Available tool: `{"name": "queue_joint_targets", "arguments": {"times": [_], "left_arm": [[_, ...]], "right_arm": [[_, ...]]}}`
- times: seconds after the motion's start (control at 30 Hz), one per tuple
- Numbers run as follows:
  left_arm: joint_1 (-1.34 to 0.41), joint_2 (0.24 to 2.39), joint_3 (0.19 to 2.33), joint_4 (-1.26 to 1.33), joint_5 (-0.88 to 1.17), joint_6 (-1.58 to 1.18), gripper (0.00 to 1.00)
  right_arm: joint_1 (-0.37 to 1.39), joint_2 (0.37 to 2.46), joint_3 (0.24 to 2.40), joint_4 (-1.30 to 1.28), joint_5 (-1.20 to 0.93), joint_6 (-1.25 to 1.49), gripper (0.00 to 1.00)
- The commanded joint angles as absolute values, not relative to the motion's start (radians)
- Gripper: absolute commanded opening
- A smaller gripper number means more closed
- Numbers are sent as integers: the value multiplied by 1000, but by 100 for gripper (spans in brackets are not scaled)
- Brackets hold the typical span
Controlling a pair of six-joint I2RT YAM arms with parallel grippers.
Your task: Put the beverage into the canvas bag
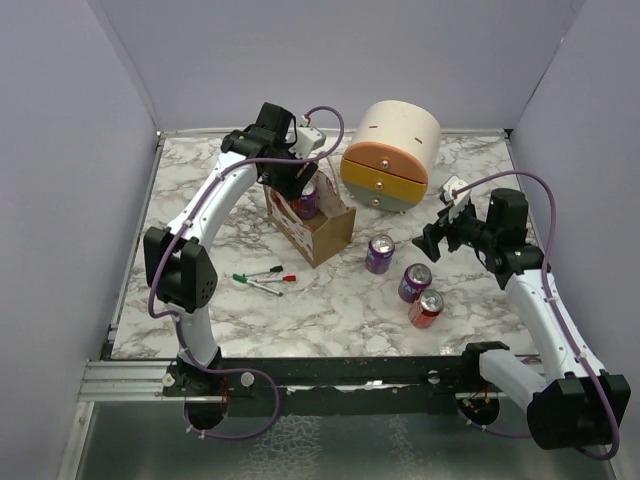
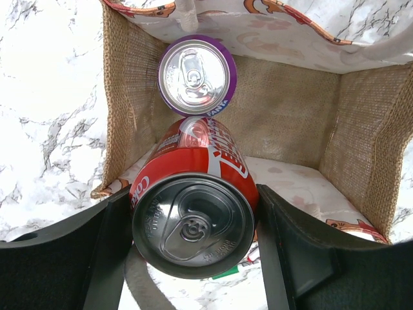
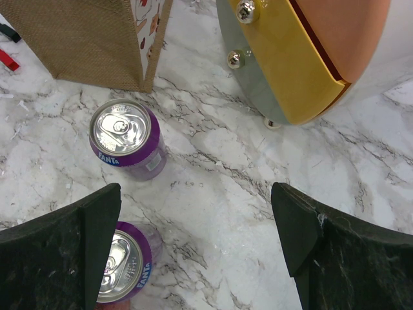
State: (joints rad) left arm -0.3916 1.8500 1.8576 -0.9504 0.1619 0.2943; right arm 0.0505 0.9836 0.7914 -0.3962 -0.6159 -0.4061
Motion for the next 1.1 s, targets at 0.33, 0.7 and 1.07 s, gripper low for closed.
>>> {"name": "queue_joint_targets", "arguments": {"times": [0.33,0.7,1.07], "left_arm": [[-367,1903,1842,-835,161,291,1],[-350,1939,1835,-830,170,292,8],[-350,1963,1801,-808,186,333,20]], "right_arm": [[46,995,785,-385,-620,-422,100],[46,999,784,-389,-623,-420,100],[46,1002,783,-387,-626,-421,100]]}}
